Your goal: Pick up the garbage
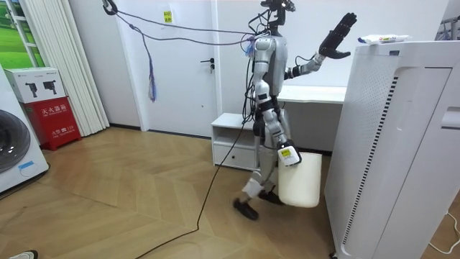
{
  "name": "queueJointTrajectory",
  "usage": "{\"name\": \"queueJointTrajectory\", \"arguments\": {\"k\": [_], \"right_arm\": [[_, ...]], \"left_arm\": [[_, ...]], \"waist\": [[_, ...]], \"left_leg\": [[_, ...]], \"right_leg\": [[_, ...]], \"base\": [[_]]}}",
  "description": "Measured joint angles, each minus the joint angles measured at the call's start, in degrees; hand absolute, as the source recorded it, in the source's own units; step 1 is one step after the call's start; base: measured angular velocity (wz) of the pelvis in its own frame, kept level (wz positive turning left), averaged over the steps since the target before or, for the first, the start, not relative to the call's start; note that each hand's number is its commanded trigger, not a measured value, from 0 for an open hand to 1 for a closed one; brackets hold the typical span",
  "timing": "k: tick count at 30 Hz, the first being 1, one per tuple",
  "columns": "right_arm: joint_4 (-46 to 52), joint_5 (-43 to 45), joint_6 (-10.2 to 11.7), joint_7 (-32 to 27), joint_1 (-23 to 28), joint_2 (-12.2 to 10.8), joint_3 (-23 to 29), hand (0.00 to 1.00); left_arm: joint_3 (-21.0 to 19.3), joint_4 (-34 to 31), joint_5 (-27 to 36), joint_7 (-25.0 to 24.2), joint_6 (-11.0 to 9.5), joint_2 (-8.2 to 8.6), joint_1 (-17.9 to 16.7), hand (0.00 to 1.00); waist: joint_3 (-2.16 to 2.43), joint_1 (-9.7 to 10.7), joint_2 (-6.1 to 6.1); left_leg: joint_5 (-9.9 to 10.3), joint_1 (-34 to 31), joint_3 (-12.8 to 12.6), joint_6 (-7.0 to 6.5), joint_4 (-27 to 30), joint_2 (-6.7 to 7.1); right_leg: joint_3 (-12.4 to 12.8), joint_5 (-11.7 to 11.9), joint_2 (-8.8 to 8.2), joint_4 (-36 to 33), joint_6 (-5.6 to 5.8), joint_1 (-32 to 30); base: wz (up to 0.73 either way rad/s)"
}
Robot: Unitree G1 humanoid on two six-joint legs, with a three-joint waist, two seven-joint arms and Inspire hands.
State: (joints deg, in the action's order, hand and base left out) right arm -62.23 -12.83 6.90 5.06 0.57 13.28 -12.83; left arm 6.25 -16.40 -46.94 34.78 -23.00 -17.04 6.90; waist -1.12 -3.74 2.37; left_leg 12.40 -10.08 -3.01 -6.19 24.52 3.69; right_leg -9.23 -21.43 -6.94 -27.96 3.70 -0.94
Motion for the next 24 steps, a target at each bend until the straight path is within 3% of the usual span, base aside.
{"name": "queueJointTrajectory", "arguments": {"k": [1, 2, 4, 7, 14, 24], "right_arm": [[0.2, 0.6, 0.0, 0.3, -0.1, -0.1, 0.0, 1.00], [0.4, 1.2, 0.0, 0.4, -0.1, -0.2, 0.0, 1.00], [0.4, 2.6, -0.6, 0.5, -0.3, -0.4, 0.1, 1.00], [0.3, 2.6, -0.6, 1.8, -0.7, -0.4, 0.1, 1.00], [-0.2, 2.7, -0.7, 2.6, -1.8, -0.1, 0.1, 1.00], [-0.1, 2.7, -0.6, 2.6, -1.7, -0.1, -0.7, 1.00]], "left_arm": [[-0.3, -0.1, 0.0, 0.7, 0.0, -0.03, 0.1, 0.00], [-0.5, -0.1, 0.0, 1.0, 0.0, 0.01, 0.1, 0.00], [-0.7, -0.6, -0.6, 1.2, -0.1, -0.07, -0.2, 0.00], [-0.9, -1.3, -2.0, 1.2, -0.2, -0.20, -0.3, 0.00], [-0.7, -1.6, -2.5, -1.5, 1.1, -0.17, -0.5, 0.00], [1.2, -1.6, -2.6, -3.1, 2.7, -0.24, -0.9, 0.00]], "waist": [[-0.06, -0.1, -0.14], [-0.11, 0.0, -0.22], [0.49, -0.1, -0.54], [0.39, -0.2, -0.74], [0.33, -0.9, -0.92], [0.24, 0.4, -1.35]], "left_leg": [[-0.1, 0.6, 0.2, 0.02, -0.4, 0.03], [-0.1, 0.9, 0.6, 0.07, -0.4, 0.14], [-0.6, 1.9, 2.4, 0.91, -2.1, 0.14], [-0.8, 3.1, 4.8, 1.66, -3.4, 0.11], [-1.1, 4.9, 5.0, 2.26, -5.2, -0.09], [-1.1, 7.3, 4.9, 2.31, -7.1, -0.05]], "right_leg": [[1.3, 1.8, -0.18, 3.5, -0.09, -1.9], [1.4, 5.4, -0.22, 4.2, 0.22, -2.9], [-0.3, 7.3, 0.18, 6.6, -0.54, -2.1], [-2.2, 7.6, 1.07, 9.9, -0.87, 1.0], [-2.8, 7.7, 1.37, 11.7, -1.31, 3.2], [-3.1, 7.9, 1.48, 13.5, -1.41, 5.3]], "base": [[0.37], [0.42], [0.43], [0.34], [0.02], [0.00]]}}
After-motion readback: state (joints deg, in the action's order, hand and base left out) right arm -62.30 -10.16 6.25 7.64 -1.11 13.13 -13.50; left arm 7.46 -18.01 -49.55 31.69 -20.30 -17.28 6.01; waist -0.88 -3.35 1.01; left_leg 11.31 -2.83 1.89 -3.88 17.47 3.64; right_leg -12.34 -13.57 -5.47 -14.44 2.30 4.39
